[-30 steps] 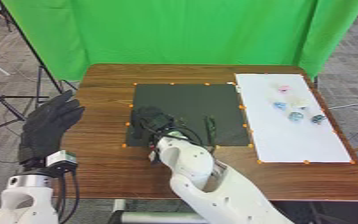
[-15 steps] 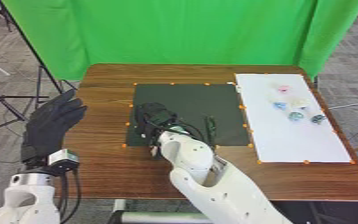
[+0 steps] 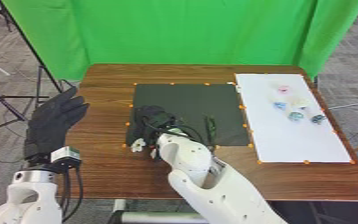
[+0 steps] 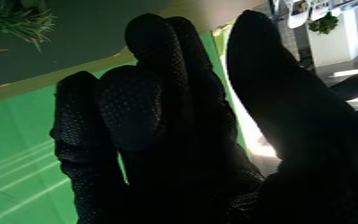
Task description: Arrange flowers
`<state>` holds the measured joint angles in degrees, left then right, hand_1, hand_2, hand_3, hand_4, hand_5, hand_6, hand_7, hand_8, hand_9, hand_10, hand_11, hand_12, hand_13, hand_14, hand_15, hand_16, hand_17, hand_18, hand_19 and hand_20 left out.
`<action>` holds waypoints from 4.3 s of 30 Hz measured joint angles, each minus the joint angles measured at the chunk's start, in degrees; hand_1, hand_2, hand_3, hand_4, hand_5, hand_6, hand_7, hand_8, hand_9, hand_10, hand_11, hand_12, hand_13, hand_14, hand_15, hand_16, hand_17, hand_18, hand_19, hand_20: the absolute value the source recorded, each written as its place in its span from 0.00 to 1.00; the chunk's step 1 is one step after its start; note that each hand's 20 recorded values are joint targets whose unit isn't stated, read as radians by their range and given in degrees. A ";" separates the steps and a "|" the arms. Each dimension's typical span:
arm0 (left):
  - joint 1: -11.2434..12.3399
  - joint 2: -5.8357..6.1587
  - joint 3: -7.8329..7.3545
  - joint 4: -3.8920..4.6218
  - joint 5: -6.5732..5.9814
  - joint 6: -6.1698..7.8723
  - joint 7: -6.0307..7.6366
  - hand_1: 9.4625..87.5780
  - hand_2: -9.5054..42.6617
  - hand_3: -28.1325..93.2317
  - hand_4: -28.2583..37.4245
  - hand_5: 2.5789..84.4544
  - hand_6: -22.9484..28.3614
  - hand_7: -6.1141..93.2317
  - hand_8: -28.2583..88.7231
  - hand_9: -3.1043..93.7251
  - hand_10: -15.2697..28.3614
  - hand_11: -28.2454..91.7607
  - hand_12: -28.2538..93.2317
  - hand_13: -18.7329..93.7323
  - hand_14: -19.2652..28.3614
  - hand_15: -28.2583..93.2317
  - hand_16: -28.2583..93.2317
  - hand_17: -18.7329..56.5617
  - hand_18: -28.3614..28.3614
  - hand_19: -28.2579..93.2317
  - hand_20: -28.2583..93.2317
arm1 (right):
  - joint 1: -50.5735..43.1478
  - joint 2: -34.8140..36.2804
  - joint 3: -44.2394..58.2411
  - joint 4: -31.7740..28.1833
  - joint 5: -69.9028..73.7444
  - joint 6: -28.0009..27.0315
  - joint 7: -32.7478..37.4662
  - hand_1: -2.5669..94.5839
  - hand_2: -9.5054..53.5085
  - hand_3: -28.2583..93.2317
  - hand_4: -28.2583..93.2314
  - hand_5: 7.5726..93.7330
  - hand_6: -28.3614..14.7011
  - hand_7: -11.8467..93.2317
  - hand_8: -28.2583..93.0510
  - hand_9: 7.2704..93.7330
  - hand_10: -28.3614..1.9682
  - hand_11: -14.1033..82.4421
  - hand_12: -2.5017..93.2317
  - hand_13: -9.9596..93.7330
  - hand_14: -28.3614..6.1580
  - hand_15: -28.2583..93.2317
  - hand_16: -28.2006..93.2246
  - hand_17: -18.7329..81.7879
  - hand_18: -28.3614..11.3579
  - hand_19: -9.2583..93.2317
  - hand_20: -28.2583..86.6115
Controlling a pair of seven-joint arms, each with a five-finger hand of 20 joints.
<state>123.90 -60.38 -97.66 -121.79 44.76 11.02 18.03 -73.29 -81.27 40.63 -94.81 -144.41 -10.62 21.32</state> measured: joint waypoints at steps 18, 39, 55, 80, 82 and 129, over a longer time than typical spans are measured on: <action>9.57 -0.66 -5.63 -2.78 -0.19 0.78 0.34 0.19 0.31 0.89 0.11 0.47 0.66 0.18 0.16 0.40 0.83 0.50 0.29 0.37 0.99 0.74 0.10 0.13 0.92 0.74 0.21 | -10.45 -1.83 10.87 -14.21 -3.02 -17.11 -14.45 0.26 0.30 0.89 0.05 0.74 0.57 0.36 0.13 0.69 0.27 0.56 0.26 0.71 0.47 0.85 0.41 0.53 0.12 1.00 0.32; 7.73 -0.66 -4.54 -2.30 -0.26 0.89 0.68 0.19 0.32 0.89 0.11 0.48 0.66 0.18 0.16 0.40 0.83 0.50 0.29 0.37 0.99 0.74 0.10 0.13 0.92 0.74 0.21 | -16.03 -15.13 18.57 -11.16 -8.68 -41.34 -24.88 0.25 0.35 0.89 0.05 0.72 0.50 0.26 0.14 0.72 0.30 0.37 0.20 0.72 0.43 0.85 0.40 0.54 0.08 1.00 0.33; 7.40 -0.74 -4.29 -2.05 -0.33 0.88 0.92 0.19 0.32 0.89 0.11 0.48 0.66 0.18 0.16 0.40 0.83 0.50 0.29 0.38 0.99 0.74 0.10 0.13 0.92 0.74 0.21 | -14.78 -14.09 17.94 -8.62 -12.22 -36.11 -24.54 0.23 0.35 0.90 0.05 0.70 0.48 0.24 0.15 0.67 0.30 0.30 0.18 0.74 0.45 0.85 0.40 0.55 0.07 1.00 0.35; 6.67 -0.36 -3.40 -1.85 -0.62 0.96 1.35 0.19 0.32 0.89 0.11 0.48 0.66 0.18 0.16 0.40 0.83 0.50 0.29 0.38 0.99 0.74 0.10 0.13 0.92 0.74 0.21 | -11.49 -12.73 16.55 -4.92 -15.69 -30.87 -23.73 0.22 0.36 0.91 0.05 0.69 0.46 0.24 0.15 0.60 0.32 0.27 0.17 0.72 0.42 0.84 0.39 0.54 0.08 1.00 0.34; 6.60 -0.34 -3.34 -1.81 -0.63 0.96 1.35 0.19 0.32 0.90 0.11 0.48 0.66 0.18 0.16 0.40 0.83 0.50 0.29 0.38 0.99 0.74 0.10 0.13 0.92 0.74 0.21 | -11.41 -12.75 16.57 -4.73 -15.82 -30.54 -23.84 0.22 0.36 0.91 0.05 0.69 0.46 0.24 0.15 0.60 0.32 0.27 0.17 0.72 0.41 0.83 0.39 0.53 0.08 0.99 0.33; 17.30 3.45 -4.92 -4.82 -6.60 11.07 13.09 0.18 0.32 0.90 0.09 0.52 0.68 0.18 0.17 0.44 0.86 0.55 0.31 0.41 1.00 0.80 0.09 0.14 0.92 0.76 0.23 | -10.86 39.32 30.54 -17.23 28.70 0.98 9.64 0.32 0.20 0.93 0.04 0.55 0.41 0.31 0.15 0.58 0.31 0.45 0.20 0.69 0.47 0.86 0.39 0.54 0.17 1.00 0.32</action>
<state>141.20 -56.93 -102.58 -126.61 38.16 22.10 31.12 -84.15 -41.95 71.17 -112.05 -115.71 -9.64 30.96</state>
